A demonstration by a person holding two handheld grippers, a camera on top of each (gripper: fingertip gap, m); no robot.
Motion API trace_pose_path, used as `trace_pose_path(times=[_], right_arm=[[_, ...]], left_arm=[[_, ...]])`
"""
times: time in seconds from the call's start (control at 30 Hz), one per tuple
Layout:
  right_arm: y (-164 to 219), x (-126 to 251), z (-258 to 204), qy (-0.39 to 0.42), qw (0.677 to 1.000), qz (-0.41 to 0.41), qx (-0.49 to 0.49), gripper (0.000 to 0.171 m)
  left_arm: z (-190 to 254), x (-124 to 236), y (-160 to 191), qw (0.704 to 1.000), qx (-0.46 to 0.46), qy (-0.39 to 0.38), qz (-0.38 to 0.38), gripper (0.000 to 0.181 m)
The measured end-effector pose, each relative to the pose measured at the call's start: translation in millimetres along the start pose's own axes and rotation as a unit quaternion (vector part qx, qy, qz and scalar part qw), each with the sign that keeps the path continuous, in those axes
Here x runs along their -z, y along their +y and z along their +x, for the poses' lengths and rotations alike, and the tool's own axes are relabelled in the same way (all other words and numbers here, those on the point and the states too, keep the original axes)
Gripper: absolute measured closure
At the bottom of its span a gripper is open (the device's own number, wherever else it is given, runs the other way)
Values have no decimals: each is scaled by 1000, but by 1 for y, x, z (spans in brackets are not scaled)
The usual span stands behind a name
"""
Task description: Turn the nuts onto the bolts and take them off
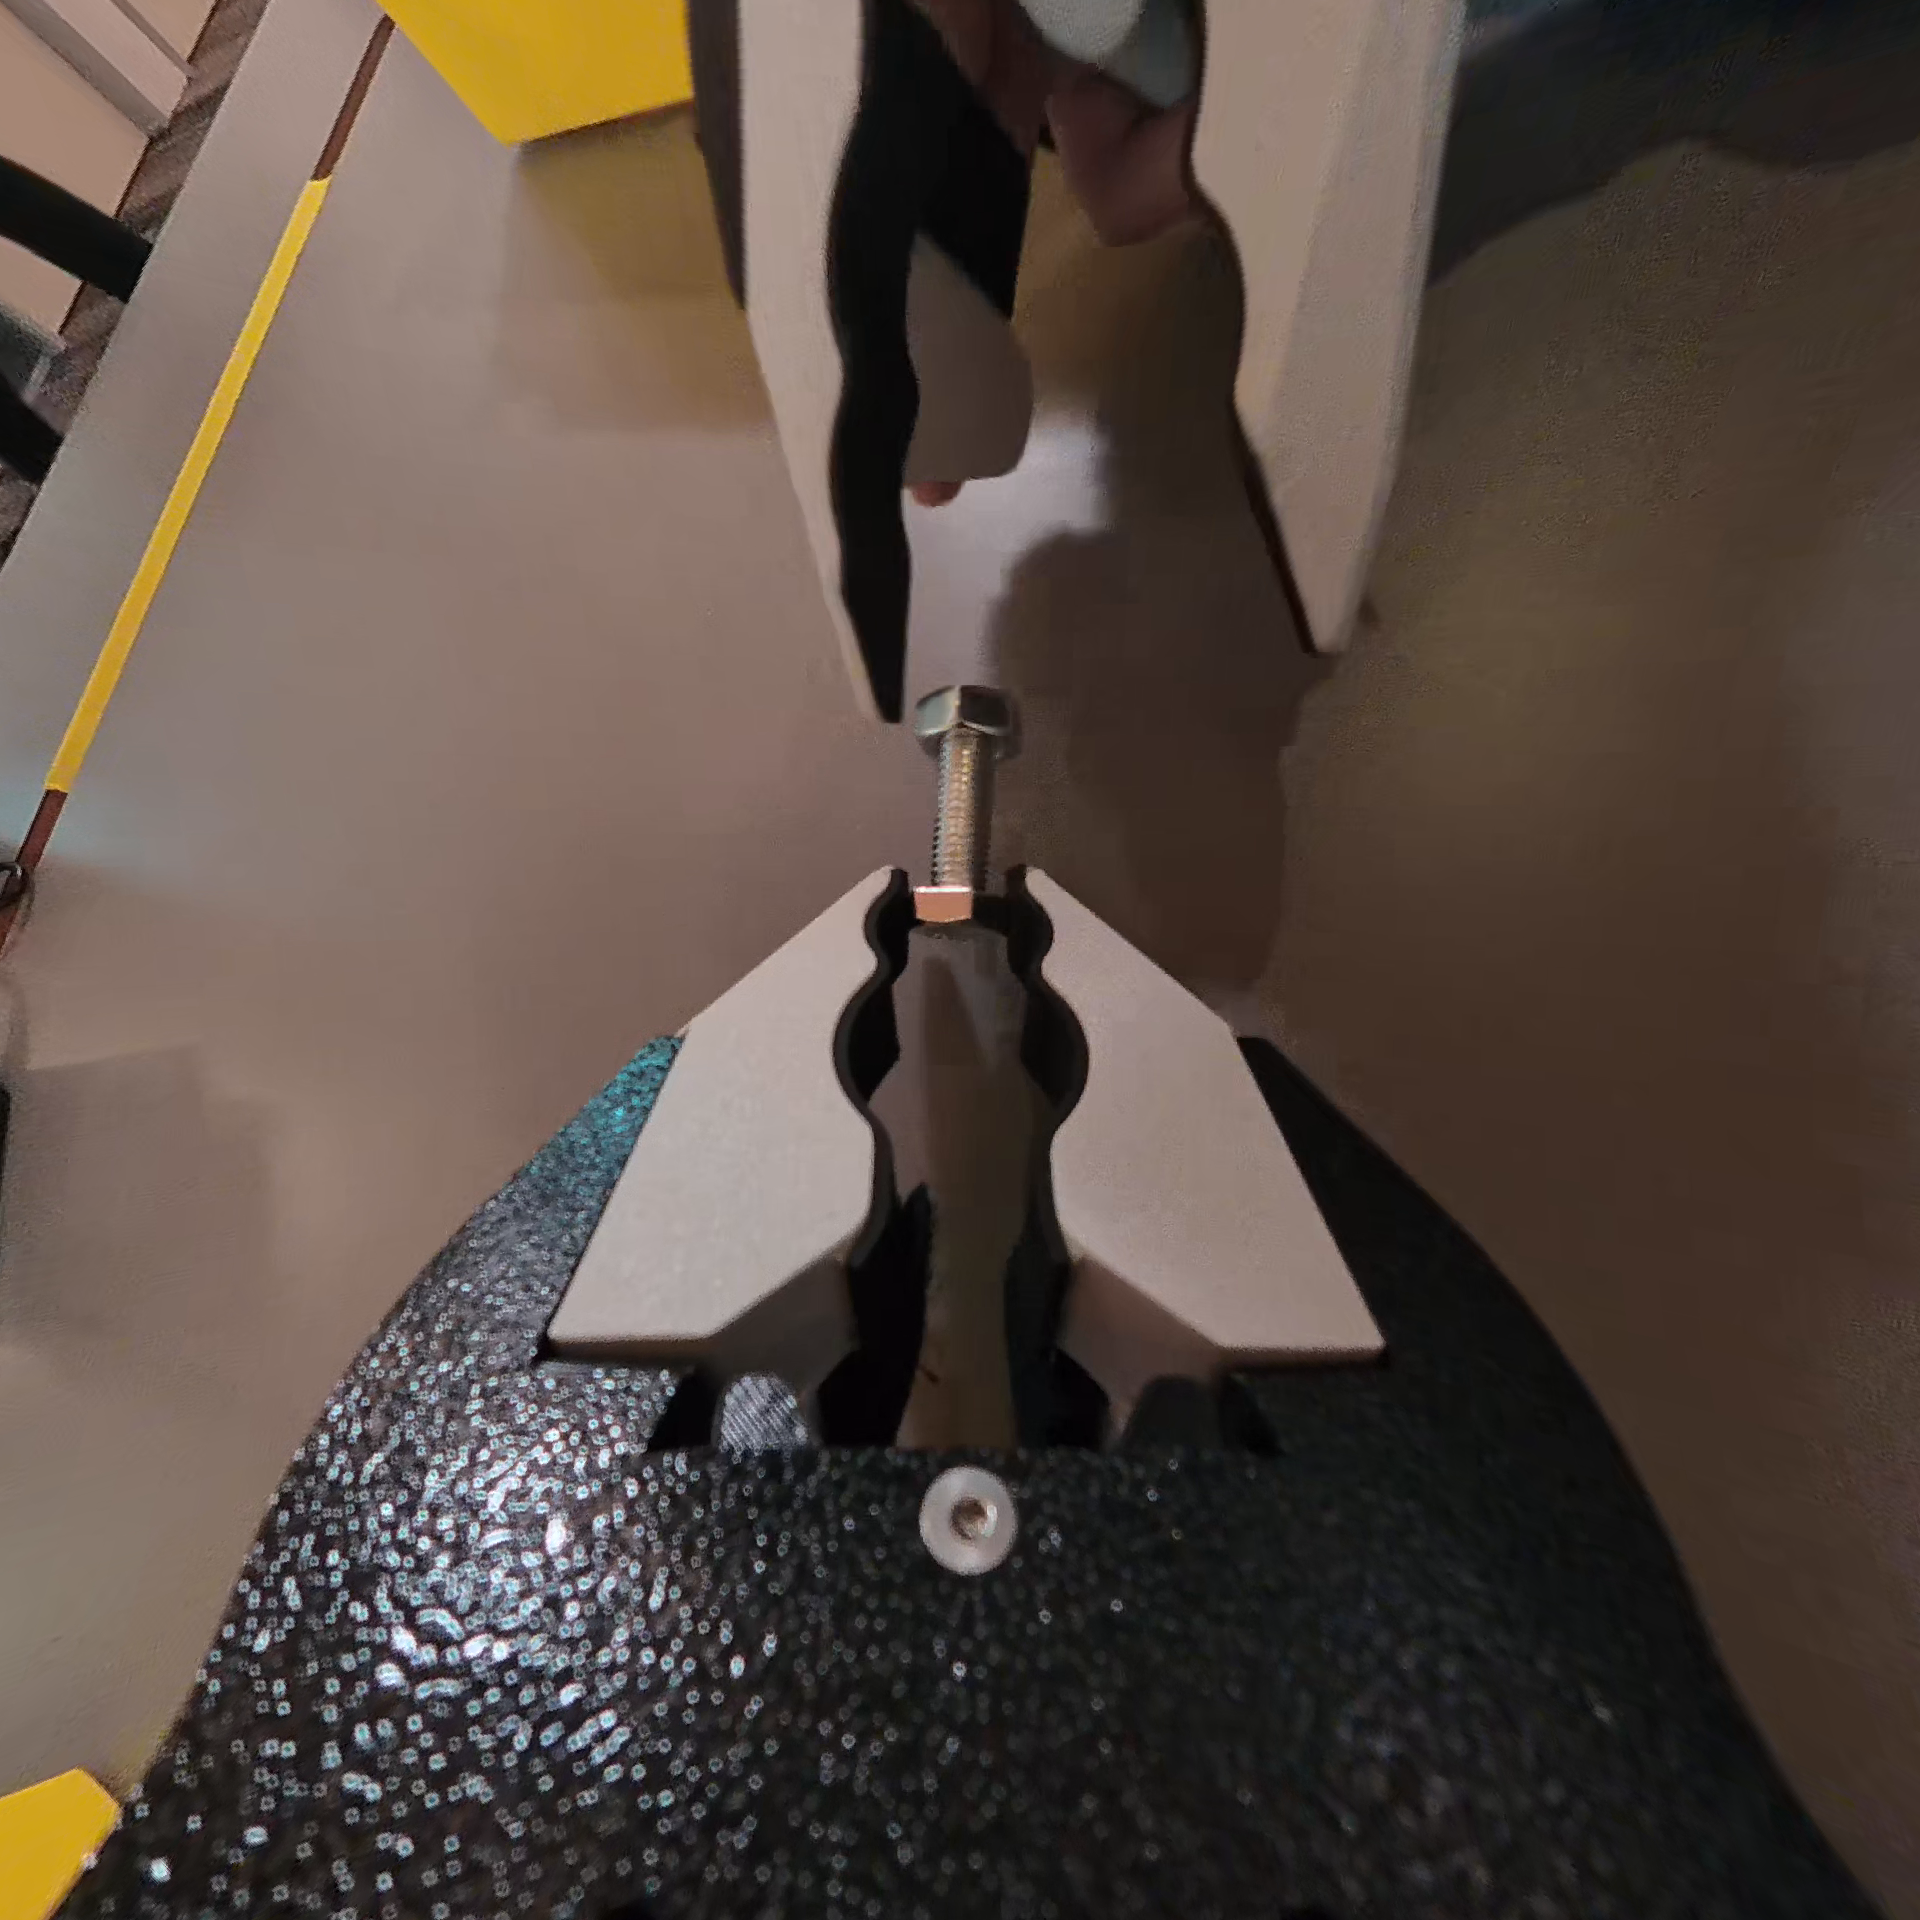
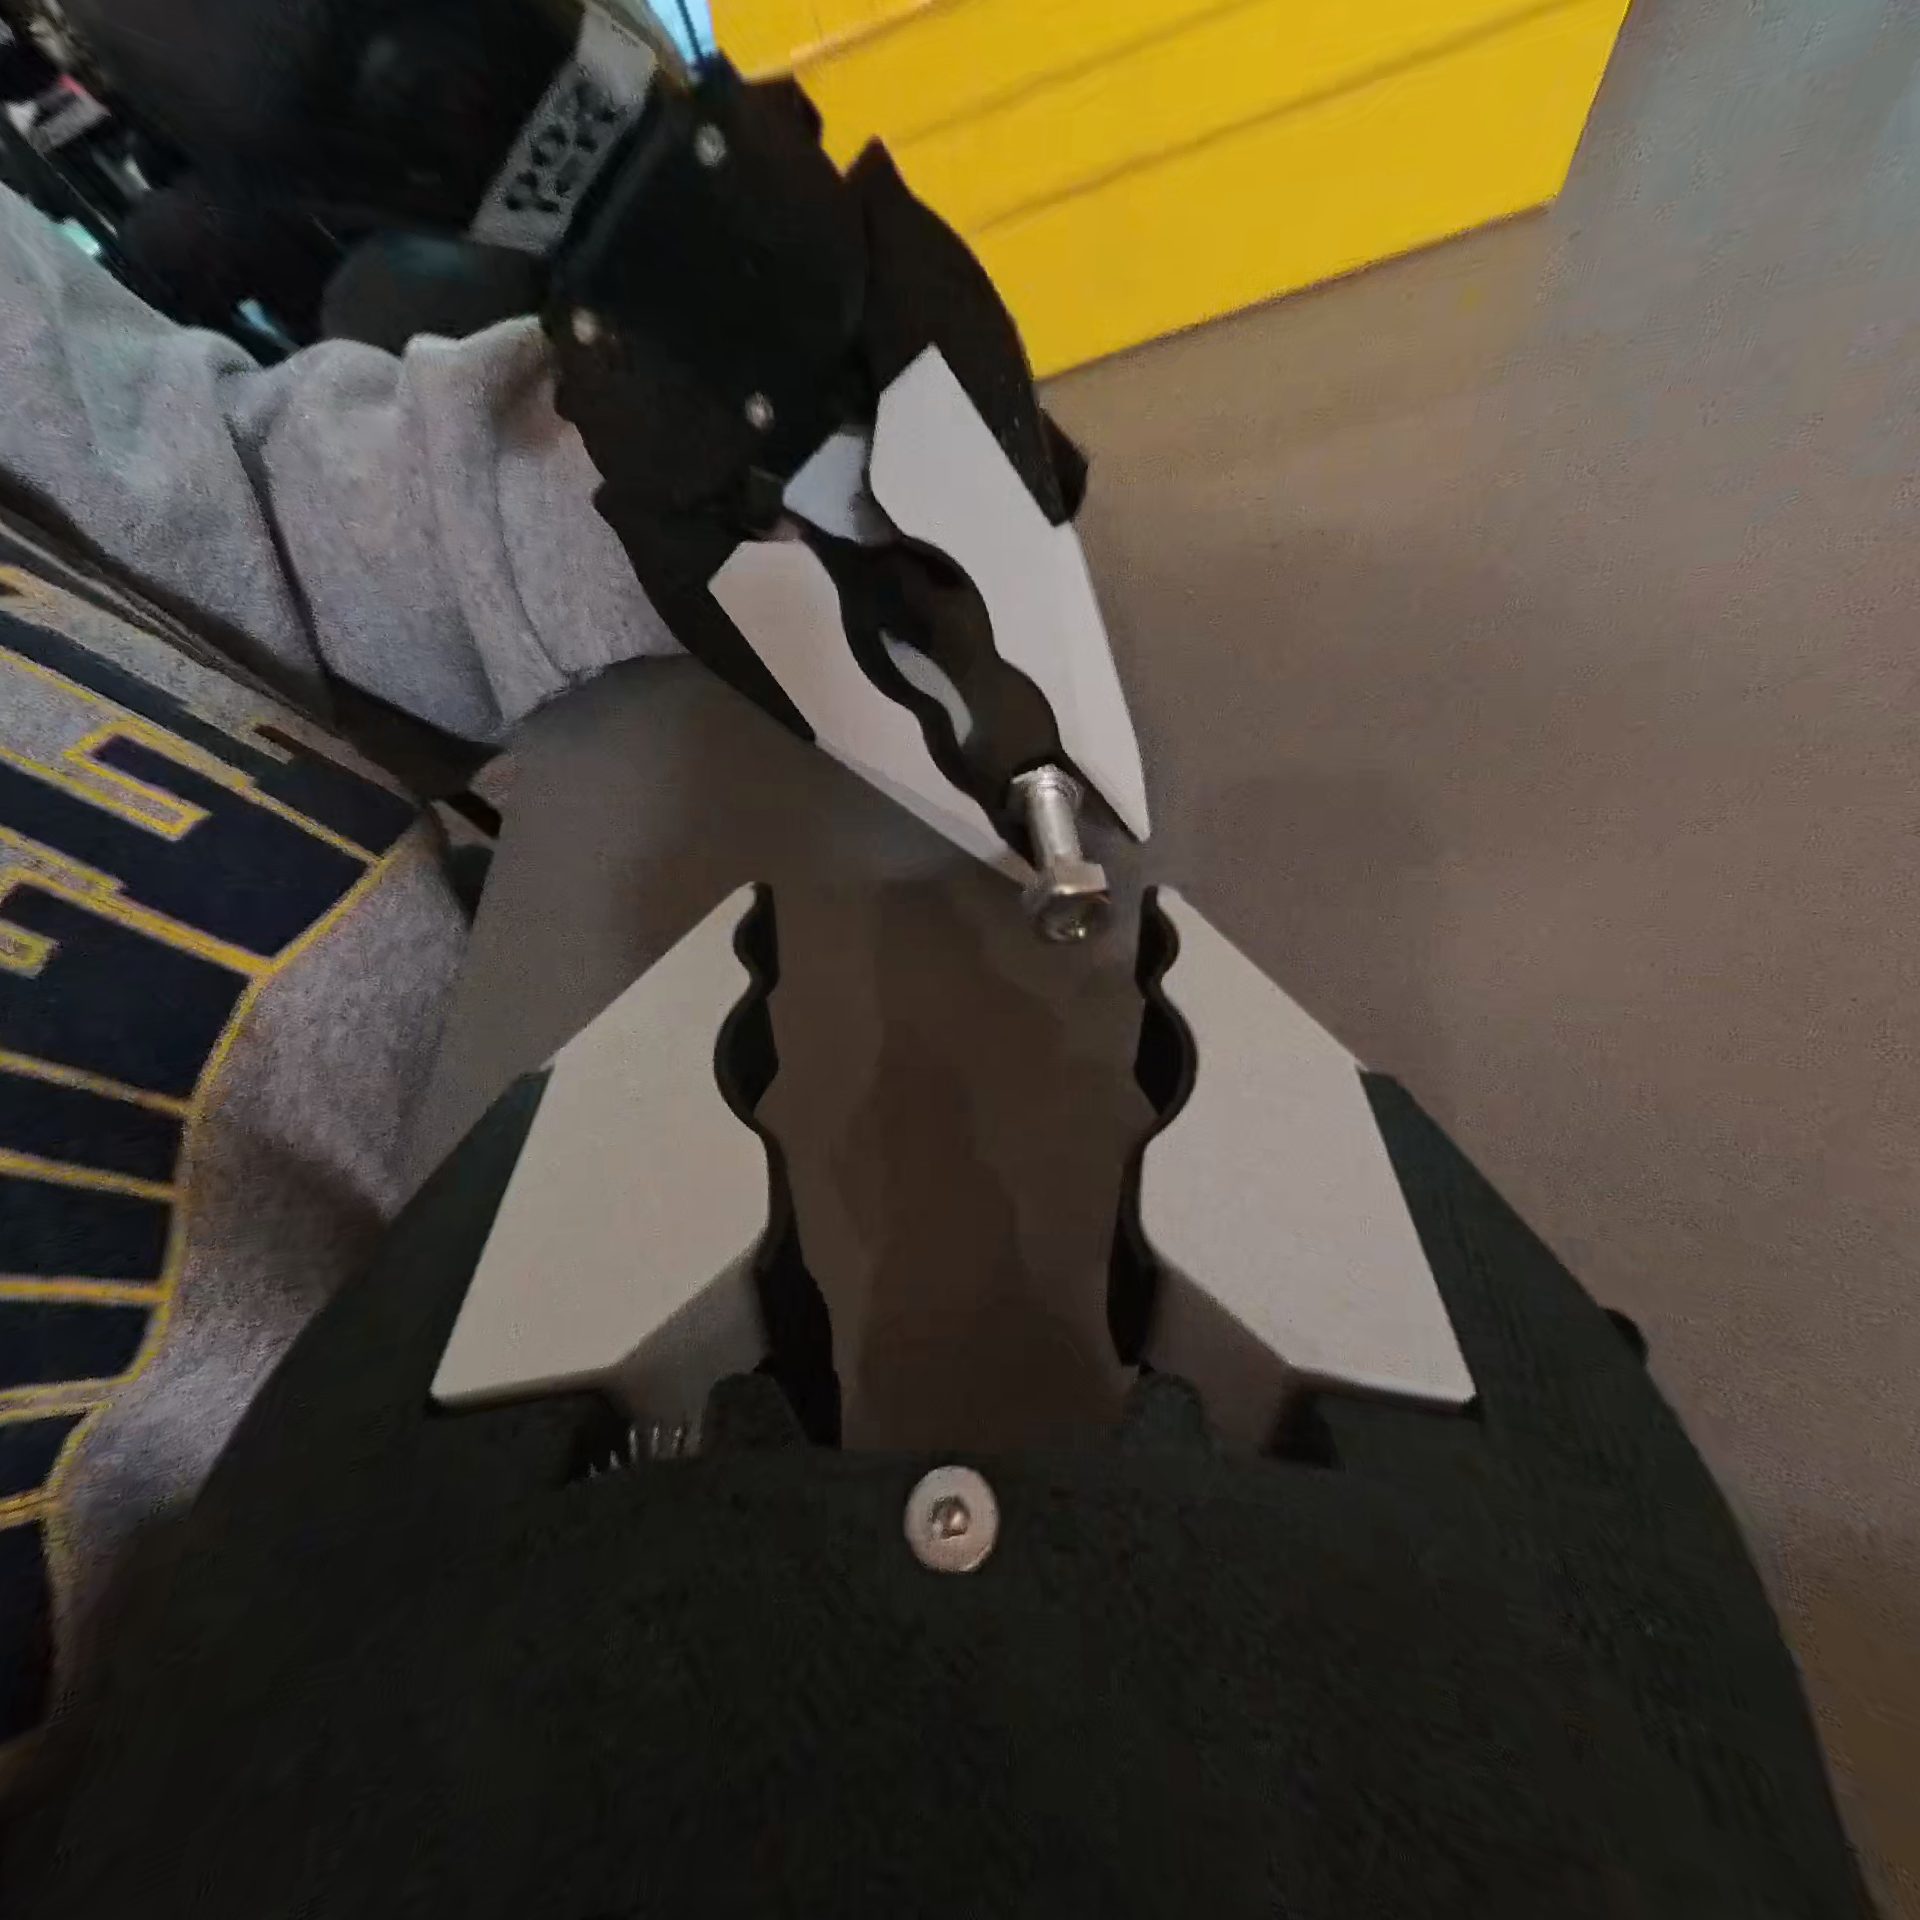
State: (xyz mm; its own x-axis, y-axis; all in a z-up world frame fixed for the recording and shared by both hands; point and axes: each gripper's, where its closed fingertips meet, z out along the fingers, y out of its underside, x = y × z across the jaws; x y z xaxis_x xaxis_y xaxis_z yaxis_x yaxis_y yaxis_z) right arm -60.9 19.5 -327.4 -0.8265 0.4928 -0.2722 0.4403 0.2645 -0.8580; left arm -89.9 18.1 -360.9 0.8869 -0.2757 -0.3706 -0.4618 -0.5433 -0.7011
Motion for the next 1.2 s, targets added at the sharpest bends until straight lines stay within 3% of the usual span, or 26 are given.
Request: trace_pose_path(times=[0.17, 0.3, 0.4, 0.57, 0.7, 0.73, 0.8, 0.87, 0.93, 1.0, 1.07, 1.2], right_arm=[[4, -10, -4, -14, 1000, -24, -5, 97], [-31, 2, -30, -72, 993, 79, 47, 113], [-10, 3, 3, 1, 1000, 23, -6, 113], [9, -7, 11, 3, 997, -27, -68, 119], [1, -8, 12, 7, 997, -17, -70, 141], [2, -6, 15, 17, 998, -17, -65, 154], [1, -4, 13, 29, 999, -23, -19, 155], [1, -1, 8, 68, 993, -40, 91, 154], [-10, 9, -3, 104, 969, -34, 223, 155], [-23, 20, -17, 145, 918, -32, 368, 155], [-35, 28, -29, 187, 846, -42, 498, 154], [-49, 37, -39, 250, 679, -107, 682, 155]], left_arm=[[0, 0, 0, 1000, 1, 2, 1, 164], [-1, 0, 0, 1000, 2, 0, 2, 164], [-1, 0, 0, 1000, 1, 0, 3, 164], [-2, 1, -1, 1000, 3, -1, 5, 164], [-2, 1, -1, 1000, -1, -4, 10, 164], [-2, 2, -2, 1000, -10, -4, 14, 164], [2, 2, -3, 1000, -16, 12, 15, 164], [9, 4, -9, 998, 21, 48, 22, 164], [13, 15, -26, 991, 77, 89, 62, 164], [18, 33, -49, 971, 146, 151, 116, 164], [23, 50, -68, 929, 237, 243, 148, 164], [28, 65, -86, 815, 379, 401, 176, 164]])
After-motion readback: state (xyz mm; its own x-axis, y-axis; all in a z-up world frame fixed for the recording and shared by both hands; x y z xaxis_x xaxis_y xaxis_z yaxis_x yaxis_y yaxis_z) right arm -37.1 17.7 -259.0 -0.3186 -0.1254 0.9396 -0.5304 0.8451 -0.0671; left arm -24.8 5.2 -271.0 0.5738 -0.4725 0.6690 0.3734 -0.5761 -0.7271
